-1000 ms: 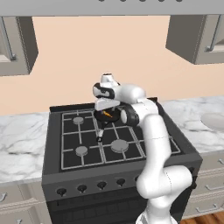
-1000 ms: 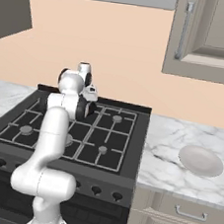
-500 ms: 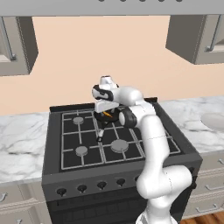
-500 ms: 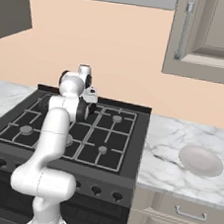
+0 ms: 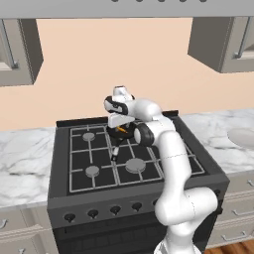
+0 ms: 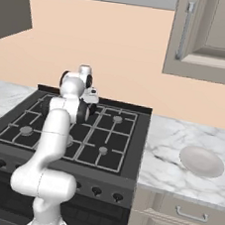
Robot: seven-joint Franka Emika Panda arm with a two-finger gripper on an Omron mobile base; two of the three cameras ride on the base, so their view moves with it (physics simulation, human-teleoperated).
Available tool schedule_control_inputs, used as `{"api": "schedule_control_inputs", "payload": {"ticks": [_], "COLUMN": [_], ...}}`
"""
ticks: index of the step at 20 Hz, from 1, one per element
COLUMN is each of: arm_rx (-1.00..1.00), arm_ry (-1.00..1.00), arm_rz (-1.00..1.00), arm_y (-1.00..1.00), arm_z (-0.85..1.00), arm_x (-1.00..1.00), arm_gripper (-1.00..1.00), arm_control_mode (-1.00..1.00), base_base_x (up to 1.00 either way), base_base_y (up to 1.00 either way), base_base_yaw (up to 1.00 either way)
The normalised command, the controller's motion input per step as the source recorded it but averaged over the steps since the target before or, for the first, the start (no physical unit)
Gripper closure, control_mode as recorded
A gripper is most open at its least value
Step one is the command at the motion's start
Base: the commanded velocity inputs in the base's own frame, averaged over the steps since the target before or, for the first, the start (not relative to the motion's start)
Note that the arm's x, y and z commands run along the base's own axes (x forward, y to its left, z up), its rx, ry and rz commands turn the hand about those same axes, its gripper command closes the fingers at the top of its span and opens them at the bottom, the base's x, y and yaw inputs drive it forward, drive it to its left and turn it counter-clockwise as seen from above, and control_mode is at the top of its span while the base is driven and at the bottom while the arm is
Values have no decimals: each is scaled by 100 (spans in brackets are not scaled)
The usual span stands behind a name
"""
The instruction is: Place the shrimp on the plate and place the cucumber on the same plate.
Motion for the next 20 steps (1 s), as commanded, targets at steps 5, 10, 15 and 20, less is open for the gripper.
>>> {"api": "schedule_control_inputs", "payload": {"ticks": [5,10,15,20], "arm_rx": [0,0,0,0], "arm_ry": [1,3,1,0], "arm_rz": [5,6,3,0], "arm_y": [0,0,0,0], "arm_z": [-28,-33,-11,36], "arm_x": [2,2,0,-15], "arm_gripper": [100,100,100,100], "arm_control_mode": [-100,-100,-100,-100], "base_base_x": [0,0,0,0], "base_base_y": [0,0,0,0], "base_base_yaw": [0,0,0,0]}}
